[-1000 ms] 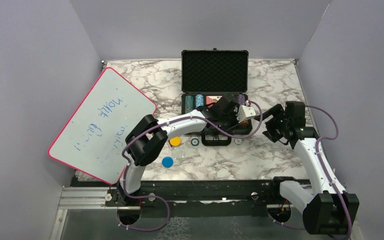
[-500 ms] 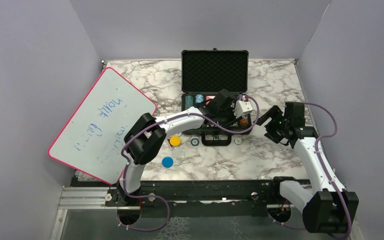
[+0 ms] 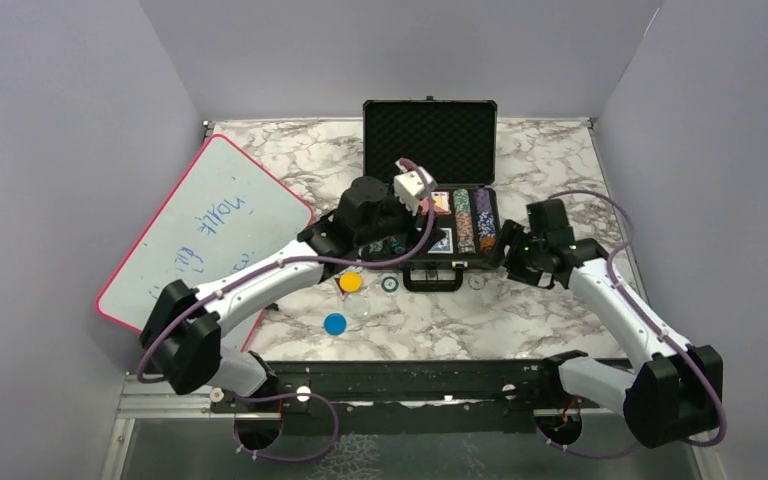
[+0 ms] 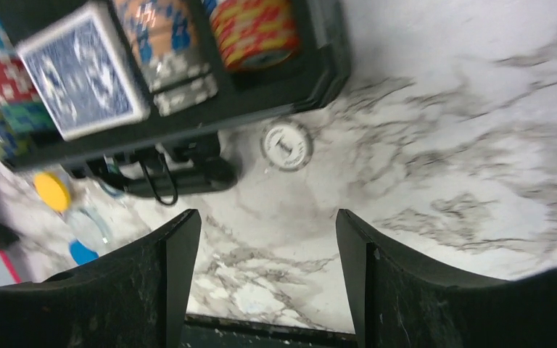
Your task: Pack up texas hold em set
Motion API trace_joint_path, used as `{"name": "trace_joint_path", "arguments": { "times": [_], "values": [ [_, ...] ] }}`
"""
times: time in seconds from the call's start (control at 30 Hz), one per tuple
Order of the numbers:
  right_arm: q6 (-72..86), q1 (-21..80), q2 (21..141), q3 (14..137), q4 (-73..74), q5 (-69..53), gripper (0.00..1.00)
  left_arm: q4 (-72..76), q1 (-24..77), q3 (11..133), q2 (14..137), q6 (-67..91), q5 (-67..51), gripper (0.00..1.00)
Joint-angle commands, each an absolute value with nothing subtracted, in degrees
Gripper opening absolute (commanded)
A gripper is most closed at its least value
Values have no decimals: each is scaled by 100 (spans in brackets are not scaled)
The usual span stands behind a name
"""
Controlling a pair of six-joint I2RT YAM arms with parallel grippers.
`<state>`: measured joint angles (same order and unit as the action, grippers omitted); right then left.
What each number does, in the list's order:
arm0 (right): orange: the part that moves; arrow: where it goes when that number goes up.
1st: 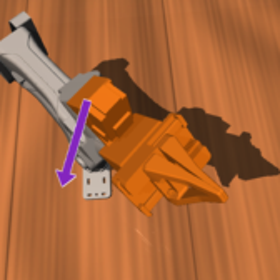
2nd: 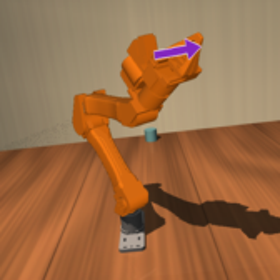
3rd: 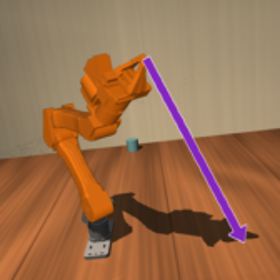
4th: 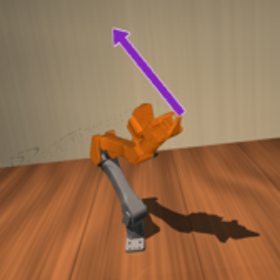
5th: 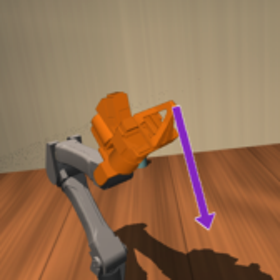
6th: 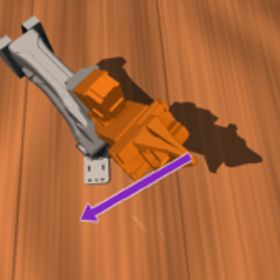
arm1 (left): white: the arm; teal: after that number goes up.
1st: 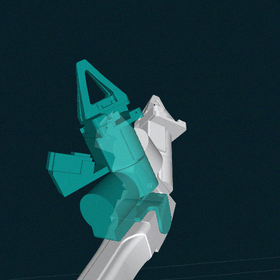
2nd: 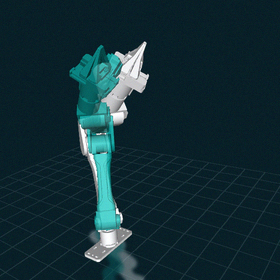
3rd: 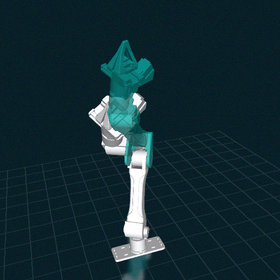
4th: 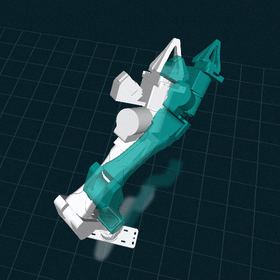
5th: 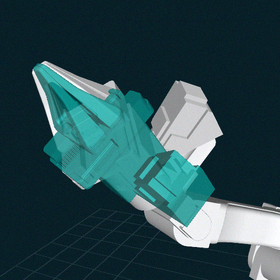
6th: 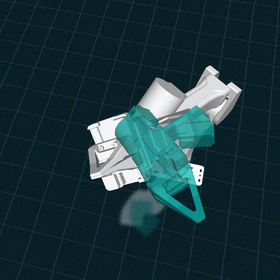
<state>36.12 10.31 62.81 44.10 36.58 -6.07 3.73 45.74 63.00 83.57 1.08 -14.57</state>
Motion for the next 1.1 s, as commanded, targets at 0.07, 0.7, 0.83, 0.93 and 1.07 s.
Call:
{"name": "trace_joint_path", "arguments": {
  "times": [0.07, 0.7, 0.83, 0.93, 1.07],
  "values": [
    [3942, 2046, 6891, 4545, 3702, 545, 71, 1061, 4578, 5015, 7293, 1354, -734, 84],
    [4534, 3045, 8473, 4709, 3087, 1584, 59, 1291, 4509, 4250, 6644, 1784, -397, 88],
    [4691, 3050, 8663, 4696, 3098, 1785, 59, 1296, 4500, 4215, 6641, 1784, -396, 88],
    [4810, 3050, 8790, 4663, 3115, 1991, 59, 1293, 4491, 4201, 6636, 1784, -401, 88],
    [4959, 3050, 8956, 4635, 3111, 2224, 59, 1303, 4482, 4186, 6627, 1784, -396, 88]
  ]
}}
